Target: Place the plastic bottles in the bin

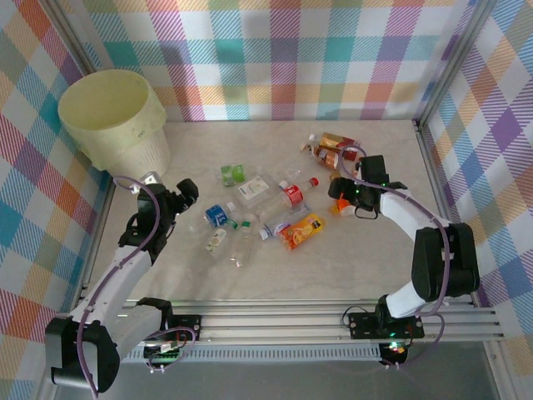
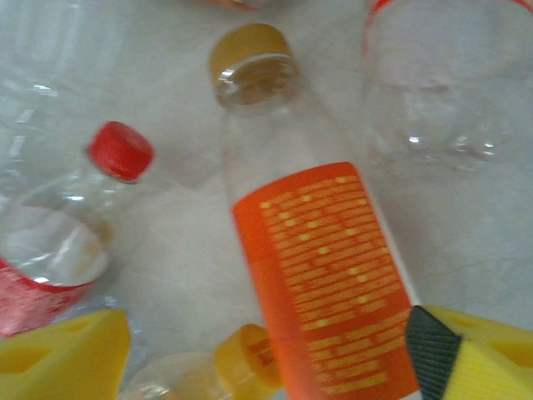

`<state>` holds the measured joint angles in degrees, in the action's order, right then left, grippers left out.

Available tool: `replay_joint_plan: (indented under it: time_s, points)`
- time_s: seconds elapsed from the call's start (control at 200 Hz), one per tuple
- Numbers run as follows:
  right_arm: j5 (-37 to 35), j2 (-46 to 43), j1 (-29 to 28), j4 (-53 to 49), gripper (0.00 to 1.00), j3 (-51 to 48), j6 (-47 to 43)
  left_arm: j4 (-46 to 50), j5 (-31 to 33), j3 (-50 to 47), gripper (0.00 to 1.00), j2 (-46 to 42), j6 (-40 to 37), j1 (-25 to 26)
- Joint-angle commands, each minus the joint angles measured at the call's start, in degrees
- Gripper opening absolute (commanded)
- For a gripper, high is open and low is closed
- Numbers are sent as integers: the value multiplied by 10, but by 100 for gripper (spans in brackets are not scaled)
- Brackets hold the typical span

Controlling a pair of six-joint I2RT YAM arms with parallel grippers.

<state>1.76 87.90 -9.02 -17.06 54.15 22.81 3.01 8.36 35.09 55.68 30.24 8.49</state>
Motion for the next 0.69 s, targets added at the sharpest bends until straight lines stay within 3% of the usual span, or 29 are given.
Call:
replay_joint_plan:
  time_s: [0.0,0.34,0.565,0.69]
  points:
    - [-28,26,2,-23,81,28,-31,0,-11,1,100,1,4,1]
    - [10,104,-3,-50,71,73,-87,-6,-32,1,100,11,1,1]
    - [21,152,-12,-82,77,117,-91,-8,-47,8,100,32,-1,1]
    - [14,173,-17,-101,74,130,-78,-13,-58,10,100,42,0,1]
